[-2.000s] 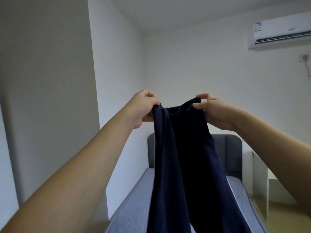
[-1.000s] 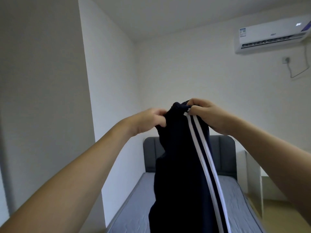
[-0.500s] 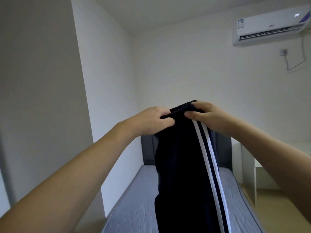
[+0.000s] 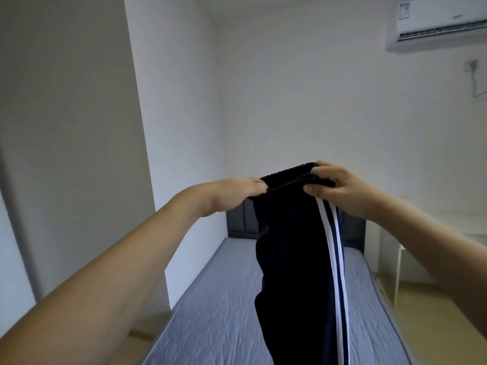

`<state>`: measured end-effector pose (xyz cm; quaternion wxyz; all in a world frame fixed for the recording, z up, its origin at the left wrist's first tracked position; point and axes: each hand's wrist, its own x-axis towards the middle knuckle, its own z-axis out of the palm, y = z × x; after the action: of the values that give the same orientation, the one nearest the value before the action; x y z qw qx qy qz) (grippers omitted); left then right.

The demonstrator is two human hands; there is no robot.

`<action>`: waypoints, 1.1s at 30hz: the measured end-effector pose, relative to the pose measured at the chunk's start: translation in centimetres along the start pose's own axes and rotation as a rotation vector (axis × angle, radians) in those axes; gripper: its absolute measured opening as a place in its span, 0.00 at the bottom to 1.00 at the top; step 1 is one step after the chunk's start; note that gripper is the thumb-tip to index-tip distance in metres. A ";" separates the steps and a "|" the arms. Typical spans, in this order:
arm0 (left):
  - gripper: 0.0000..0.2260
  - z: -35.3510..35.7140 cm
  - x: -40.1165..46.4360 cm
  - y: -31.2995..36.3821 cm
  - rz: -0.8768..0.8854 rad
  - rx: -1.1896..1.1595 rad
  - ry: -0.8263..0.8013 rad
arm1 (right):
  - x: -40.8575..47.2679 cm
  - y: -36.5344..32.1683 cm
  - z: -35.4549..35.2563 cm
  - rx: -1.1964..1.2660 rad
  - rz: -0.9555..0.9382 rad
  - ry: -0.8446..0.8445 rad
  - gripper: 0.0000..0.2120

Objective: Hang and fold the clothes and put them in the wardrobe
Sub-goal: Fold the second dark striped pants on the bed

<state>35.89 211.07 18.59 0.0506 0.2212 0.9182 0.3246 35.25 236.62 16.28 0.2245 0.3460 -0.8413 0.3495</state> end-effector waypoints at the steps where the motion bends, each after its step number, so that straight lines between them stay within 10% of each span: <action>1: 0.17 -0.5 -0.3 -0.7 0.019 -0.023 0.026 | 0.2 0.1 -0.1 -0.001 0.012 0.004 0.10; 13: 0.10 -4.4 -1.1 -6.3 0.230 1.064 0.885 | 5.7 -4.2 7.1 0.158 0.020 0.097 0.10; 15: 0.08 -5.3 -1.6 -8.1 0.249 0.997 0.955 | 6.8 -5.4 9.6 0.205 0.042 0.116 0.21; 20: 0.09 -6.7 -1.3 -13.1 0.318 0.587 1.006 | 9.2 -6.5 15.2 0.412 0.183 0.156 0.10; 25: 0.07 -6.0 1.6 -13.9 0.238 -0.151 0.740 | 8.1 -4.4 17.3 0.728 0.295 0.222 0.10; 33: 0.19 5.1 13.2 -9.9 0.125 -0.324 0.336 | -1.6 7.4 15.3 0.624 0.513 0.525 0.10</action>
<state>21.57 212.93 9.18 -0.0882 0.2097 0.8342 0.5023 28.77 229.69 2.08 0.2212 0.0782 -0.6692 0.7051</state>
